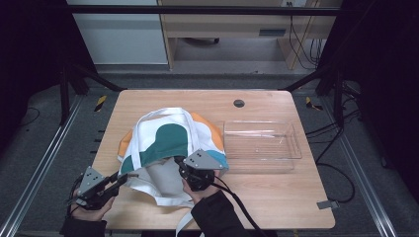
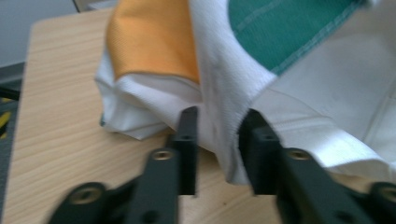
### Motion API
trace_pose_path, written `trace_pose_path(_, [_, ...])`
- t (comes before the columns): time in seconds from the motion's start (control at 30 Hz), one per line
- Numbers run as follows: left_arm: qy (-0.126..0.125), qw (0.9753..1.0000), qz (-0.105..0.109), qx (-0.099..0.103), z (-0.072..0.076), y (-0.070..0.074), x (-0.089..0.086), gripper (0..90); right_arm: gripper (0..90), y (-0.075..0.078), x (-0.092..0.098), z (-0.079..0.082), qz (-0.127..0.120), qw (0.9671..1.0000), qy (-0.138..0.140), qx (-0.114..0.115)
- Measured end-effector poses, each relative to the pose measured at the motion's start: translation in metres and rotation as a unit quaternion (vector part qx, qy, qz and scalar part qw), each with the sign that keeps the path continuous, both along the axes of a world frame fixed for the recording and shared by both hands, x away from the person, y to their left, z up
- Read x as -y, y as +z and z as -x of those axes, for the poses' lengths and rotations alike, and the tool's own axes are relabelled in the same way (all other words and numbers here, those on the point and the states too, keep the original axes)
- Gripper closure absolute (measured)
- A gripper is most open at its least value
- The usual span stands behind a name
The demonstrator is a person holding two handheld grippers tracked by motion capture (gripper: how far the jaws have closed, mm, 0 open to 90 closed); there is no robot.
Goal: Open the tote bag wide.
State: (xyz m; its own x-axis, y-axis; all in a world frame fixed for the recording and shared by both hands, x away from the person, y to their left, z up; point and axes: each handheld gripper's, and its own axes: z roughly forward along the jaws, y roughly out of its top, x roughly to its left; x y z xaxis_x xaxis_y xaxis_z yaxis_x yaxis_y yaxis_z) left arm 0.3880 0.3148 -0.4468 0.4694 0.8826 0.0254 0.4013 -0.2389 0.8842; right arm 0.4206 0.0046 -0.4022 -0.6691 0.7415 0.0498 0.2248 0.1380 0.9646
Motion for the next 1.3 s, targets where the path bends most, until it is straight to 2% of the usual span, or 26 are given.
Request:
trace_pose_path(0.03, [0.002, 0.9998, 0.017, 0.005, 0.001, 0.002, -0.003, 58.0, 90.0, -0.001, 0.001, 0.0, 0.0, 1.0, 0.0, -0.001])
trace_pose_path(0.1, [0.005, 0.9997, 0.021, 0.01, 0.002, 0.003, -0.004, 47.9, 90.0, -0.002, 0.0, 0.0, 0.0, 1.0, -0.001, -0.001])
trace_pose_path(0.13, [0.006, 0.9996, 0.025, 0.012, 0.003, 0.004, -0.004, 47.9, 90.0, -0.002, 0.0, 0.0, 0.0, 1.0, -0.001, -0.001])
trace_pose_path(0.2, [0.01, 0.9993, 0.032, 0.017, 0.005, 0.007, -0.005, 41.0, 90.0, -0.001, 0.0, 0.0, 0.001, 1.0, 0.0, -0.002])
trace_pose_path(0.23, [0.014, 0.999, 0.039, 0.017, 0.006, 0.009, -0.005, 33.2, 90.0, -0.001, 0.0, -0.001, 0.0, 1.0, 0.0, -0.002])
trace_pose_path(0.37, [0.03, 0.9986, 0.041, 0.018, 0.008, 0.014, -0.003, 22.7, 90.0, 0.0, 0.0, -0.001, 0.0, 1.0, -0.001, -0.004])
trace_pose_path(0.43, [0.032, 0.9983, 0.042, 0.025, 0.01, 0.018, -0.001, 19.4, 90.0, 0.0, 0.0, -0.001, 0.0, 1.0, -0.001, -0.004])
trace_pose_path(0.8, [0.018, 0.998, 0.04, 0.044, 0.015, 0.035, 0.009, 16.6, 90.0, 0.002, 0.0, -0.002, 0.002, 1.0, -0.002, -0.005])
trace_pose_path(1.3, [-0.011, 0.998, 0.024, 0.057, 0.004, 0.058, 0.029, 16.9, 90.0, 0.007, 0.0, -0.002, 0.001, 1.0, -0.005, -0.003])
